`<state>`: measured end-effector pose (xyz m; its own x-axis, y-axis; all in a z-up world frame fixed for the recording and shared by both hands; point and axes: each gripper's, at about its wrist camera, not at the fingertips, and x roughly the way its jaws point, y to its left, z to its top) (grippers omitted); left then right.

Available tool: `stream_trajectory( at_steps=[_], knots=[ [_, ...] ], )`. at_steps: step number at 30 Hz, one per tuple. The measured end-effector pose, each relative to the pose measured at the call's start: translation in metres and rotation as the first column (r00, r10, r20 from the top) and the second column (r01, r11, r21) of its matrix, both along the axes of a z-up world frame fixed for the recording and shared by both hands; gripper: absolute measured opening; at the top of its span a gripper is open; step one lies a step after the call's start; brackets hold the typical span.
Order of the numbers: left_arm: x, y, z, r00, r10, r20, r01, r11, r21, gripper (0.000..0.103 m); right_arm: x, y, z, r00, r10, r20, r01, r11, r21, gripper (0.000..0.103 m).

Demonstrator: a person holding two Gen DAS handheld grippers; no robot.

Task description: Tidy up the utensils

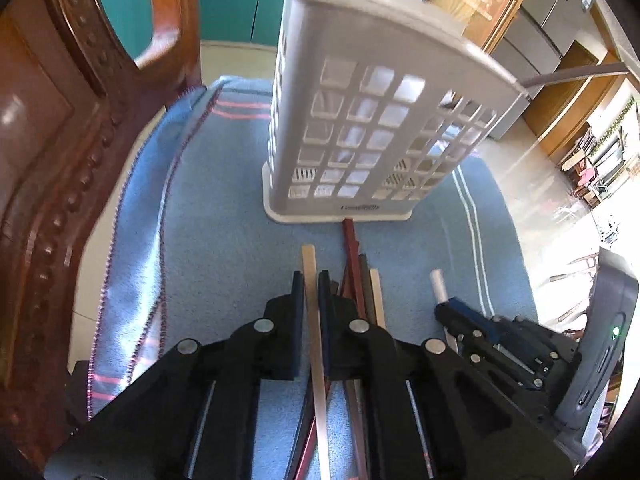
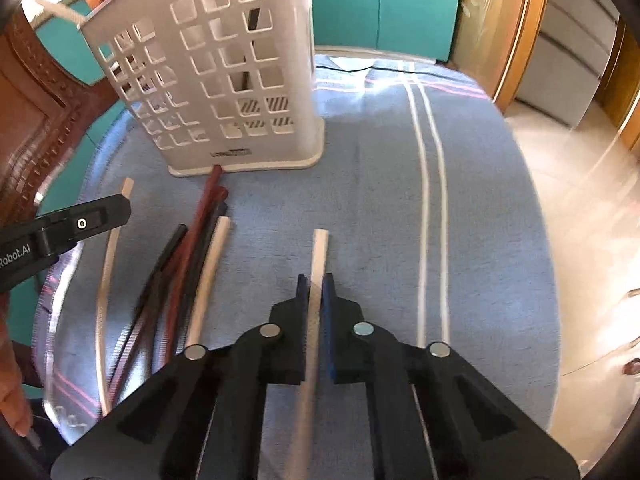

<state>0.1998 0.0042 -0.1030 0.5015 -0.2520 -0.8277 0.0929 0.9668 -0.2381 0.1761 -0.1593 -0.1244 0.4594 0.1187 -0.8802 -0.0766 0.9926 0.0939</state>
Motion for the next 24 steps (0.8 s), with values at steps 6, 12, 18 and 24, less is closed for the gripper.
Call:
stream_trajectory(
  at_steps=[6,12,18,24],
  knots=[
    [-0.022,0.01,0.056,0.993,-0.01,0.119,0.013,1.0,-0.028,0.007,-0.017,-0.02,0.046,0.997,-0.001,0.08,-0.011,0.989,0.146,0.006],
    [-0.064,0.019,0.135,0.946,-0.011,0.323,0.031,0.998,-0.056,0.007,-0.044,-0.042,0.099,0.978,0.003,0.207,-0.054,0.969,0.242,0.006],
    [-0.107,0.032,0.239,0.813,0.031,0.581,0.046,0.992,-0.117,0.007,-0.053,-0.063,0.128,0.965,-0.042,0.26,-0.044,0.948,0.317,0.006],
    [-0.098,0.042,0.29,0.689,0.145,0.71,-0.034,0.985,-0.168,0.007,-0.051,-0.06,0.169,0.939,-0.036,0.343,-0.077,0.948,0.31,0.006]
  ],
)
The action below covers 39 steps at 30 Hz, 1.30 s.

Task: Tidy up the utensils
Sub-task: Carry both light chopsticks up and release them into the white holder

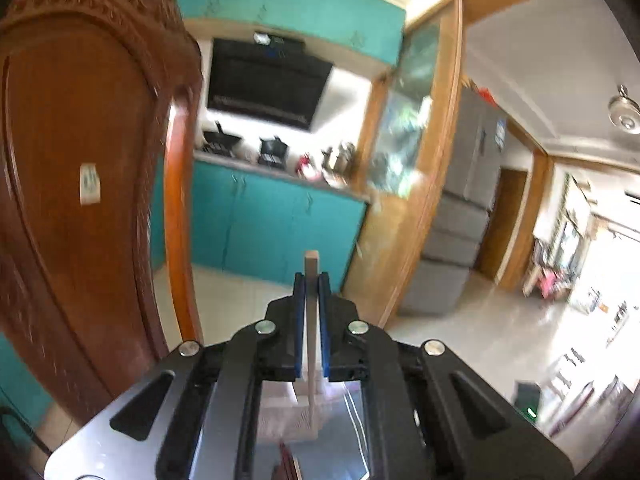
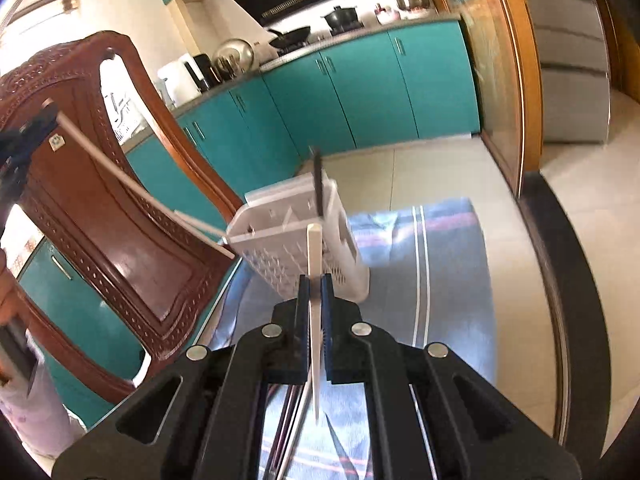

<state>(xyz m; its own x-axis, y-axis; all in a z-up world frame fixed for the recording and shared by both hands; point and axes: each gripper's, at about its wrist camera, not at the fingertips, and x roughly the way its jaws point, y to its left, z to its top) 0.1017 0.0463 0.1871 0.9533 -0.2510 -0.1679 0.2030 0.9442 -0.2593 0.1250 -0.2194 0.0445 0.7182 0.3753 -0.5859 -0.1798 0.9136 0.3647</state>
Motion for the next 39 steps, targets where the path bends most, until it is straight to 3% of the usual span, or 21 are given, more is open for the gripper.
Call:
stream_trajectory(
  at_steps=[6,11,15,19,23,30,39],
  knots=[
    [0.051,0.009,-0.021,0.994,0.093,-0.049,-0.096,0.993,-0.068,0.007,0.004,0.011,0.043,0.996,0.025,0.087,-0.022,0.999,-0.043,0.006],
    [0.066,0.018,-0.027,0.993,0.109,-0.048,-0.115,0.985,-0.132,0.007,0.007,0.01,0.091,0.978,0.001,0.207,0.005,1.0,-0.028,0.006],
    [0.063,0.022,-0.03,0.985,0.169,-0.009,-0.169,0.978,-0.124,0.007,0.016,0.015,0.125,0.949,-0.048,0.31,0.058,0.998,-0.023,0.006],
    [0.068,0.023,-0.039,0.977,0.214,0.003,-0.213,0.972,-0.099,0.007,0.03,0.022,0.135,0.928,-0.08,0.364,0.091,0.996,-0.012,0.006],
    [0.082,0.01,-0.059,0.973,0.229,-0.02,-0.23,0.973,-0.022,0.007,0.043,0.037,0.124,0.897,-0.125,0.424,0.165,0.985,-0.058,0.006],
    [0.092,-0.003,-0.093,0.973,0.207,-0.106,-0.202,0.978,0.05,0.007,0.072,0.04,0.065,0.944,-0.127,0.304,0.16,0.984,-0.084,0.006],
    [0.088,-0.008,-0.103,0.972,0.191,-0.137,-0.183,0.981,0.072,0.007,0.065,0.038,0.036,0.958,-0.133,0.254,0.161,0.983,-0.092,0.008]
  ],
)
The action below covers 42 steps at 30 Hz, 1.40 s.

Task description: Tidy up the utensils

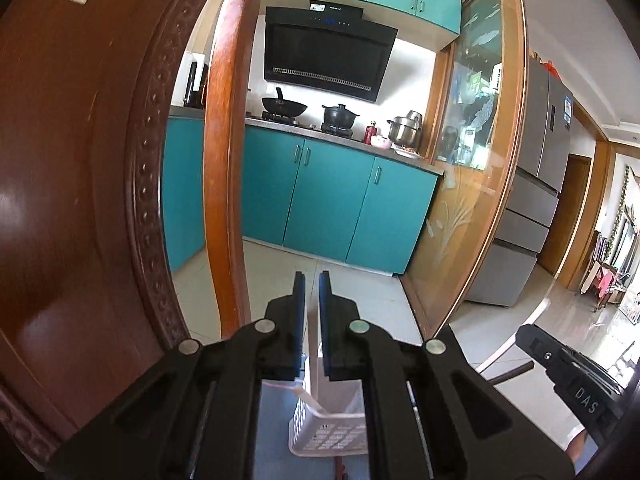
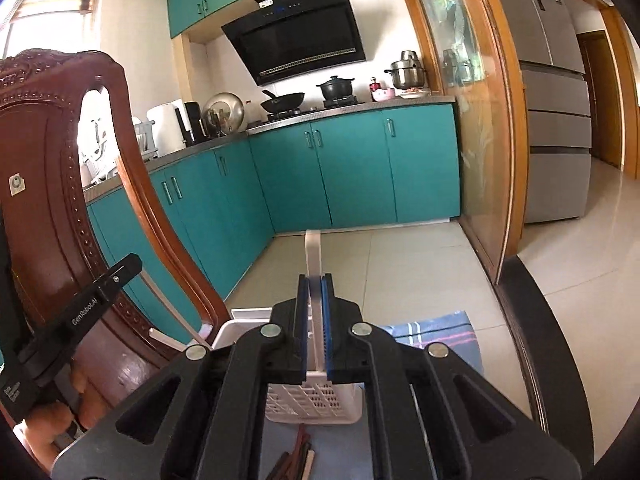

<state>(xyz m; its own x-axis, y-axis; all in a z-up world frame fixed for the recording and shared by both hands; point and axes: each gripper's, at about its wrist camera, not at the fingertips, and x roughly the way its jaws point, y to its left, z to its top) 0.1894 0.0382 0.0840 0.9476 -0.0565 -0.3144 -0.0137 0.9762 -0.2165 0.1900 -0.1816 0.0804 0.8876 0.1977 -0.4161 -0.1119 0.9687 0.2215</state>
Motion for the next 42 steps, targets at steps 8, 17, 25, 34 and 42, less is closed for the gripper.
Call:
stream_trajectory(
  at_steps=[8,17,25,34,42],
  knots=[
    [-0.026,-0.003,0.007,0.997,-0.061,0.046,0.059,0.997,0.059,0.032,-0.066,-0.019,0.015,0.991,0.008,0.133,-0.01,1.0,0.012,0.037],
    [-0.061,0.0,-0.047,0.997,-0.04,-0.058,0.044,0.997,0.066,0.033,-0.062,0.028,-0.124,0.93,0.183,-0.318,-0.215,0.974,-0.069,0.037],
    [-0.06,0.003,-0.092,0.969,0.014,-0.246,0.007,0.996,0.085,0.041,-0.035,0.057,-0.191,0.782,0.223,-0.582,-0.266,0.964,0.013,0.044],
    [-0.051,0.008,-0.101,0.956,0.011,-0.292,0.014,0.996,0.085,0.042,-0.029,0.084,-0.21,0.801,0.144,-0.581,-0.236,0.968,-0.086,0.023],
    [-0.042,0.002,-0.116,0.932,-0.027,-0.362,0.06,0.995,0.079,0.045,-0.024,0.039,-0.208,0.815,0.073,-0.575,-0.069,0.997,0.029,0.001]
  ],
)
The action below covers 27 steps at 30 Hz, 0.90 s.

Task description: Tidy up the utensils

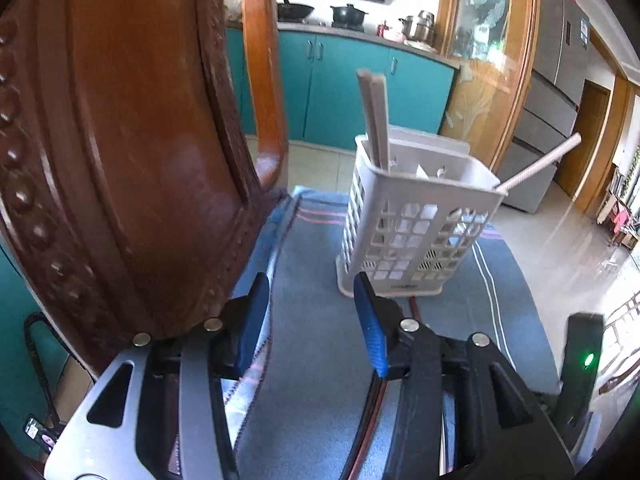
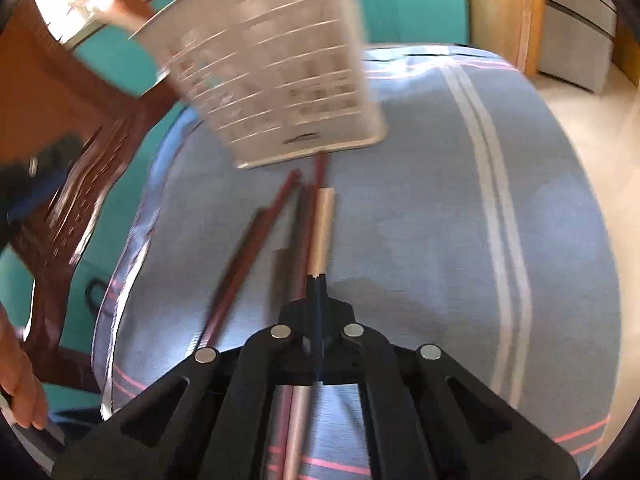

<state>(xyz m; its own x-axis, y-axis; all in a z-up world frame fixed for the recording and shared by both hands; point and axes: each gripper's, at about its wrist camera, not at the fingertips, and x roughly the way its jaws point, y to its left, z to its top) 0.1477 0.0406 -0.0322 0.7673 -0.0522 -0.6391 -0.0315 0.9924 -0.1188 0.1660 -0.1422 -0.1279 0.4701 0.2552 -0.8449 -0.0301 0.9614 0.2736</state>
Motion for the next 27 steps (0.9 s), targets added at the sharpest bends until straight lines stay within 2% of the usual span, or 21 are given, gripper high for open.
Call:
stream_trajectory(
  at_steps=[3,6,8,11,17,20,23,24,26,27],
  knots=[
    [0.004,-0.005,-0.011,0.999,-0.029,-0.043,0.029,1.0,-0.008,0.045,-0.001,-0.023,-0.006,0.996,-0.083,-0.031,0.083,0.997,-0.007,0.001],
    [0.011,-0.009,-0.027,0.992,-0.063,-0.111,0.059,0.998,-0.038,0.046,-0.004,-0.039,-0.005,0.992,-0.125,-0.027,0.125,0.992,0.004,0.001],
    [0.017,-0.012,-0.043,0.977,-0.1,-0.187,0.084,0.992,-0.089,0.051,-0.012,-0.052,-0.001,0.991,-0.137,-0.009,0.137,0.99,0.025,0.001],
    [0.024,-0.017,-0.064,0.954,-0.13,-0.269,0.099,0.987,-0.127,0.052,-0.013,-0.055,0.002,0.991,-0.13,-0.003,0.13,0.99,0.056,0.001],
    [0.029,-0.043,-0.1,0.909,-0.174,-0.379,0.158,0.985,-0.073,0.052,-0.017,-0.053,0.006,0.994,-0.108,0.009,0.107,0.993,0.051,0.005],
    [0.025,-0.058,-0.104,0.912,-0.176,-0.369,0.194,0.981,0.009,0.052,-0.018,-0.055,0.006,0.994,-0.108,0.0,0.108,0.993,0.056,0.014],
    [0.023,-0.062,-0.107,0.915,-0.174,-0.364,0.196,0.98,0.025,0.052,-0.017,-0.056,0.004,0.994,-0.107,-0.003,0.107,0.993,0.056,0.017],
    [0.023,-0.063,-0.108,0.916,-0.171,-0.362,0.192,0.981,0.024,0.05,-0.018,-0.056,0.004,0.995,-0.102,-0.002,0.102,0.993,0.054,0.018],
    [0.023,-0.062,-0.108,0.921,-0.156,-0.357,0.178,0.984,0.029,0.039,-0.019,-0.052,0.005,0.997,-0.081,0.007,0.08,0.995,0.052,0.018],
    [0.023,-0.062,-0.109,0.922,-0.151,-0.356,0.171,0.985,0.026,0.029,-0.019,-0.05,0.006,0.998,-0.069,0.012,0.068,0.996,0.049,0.018]
  ],
)
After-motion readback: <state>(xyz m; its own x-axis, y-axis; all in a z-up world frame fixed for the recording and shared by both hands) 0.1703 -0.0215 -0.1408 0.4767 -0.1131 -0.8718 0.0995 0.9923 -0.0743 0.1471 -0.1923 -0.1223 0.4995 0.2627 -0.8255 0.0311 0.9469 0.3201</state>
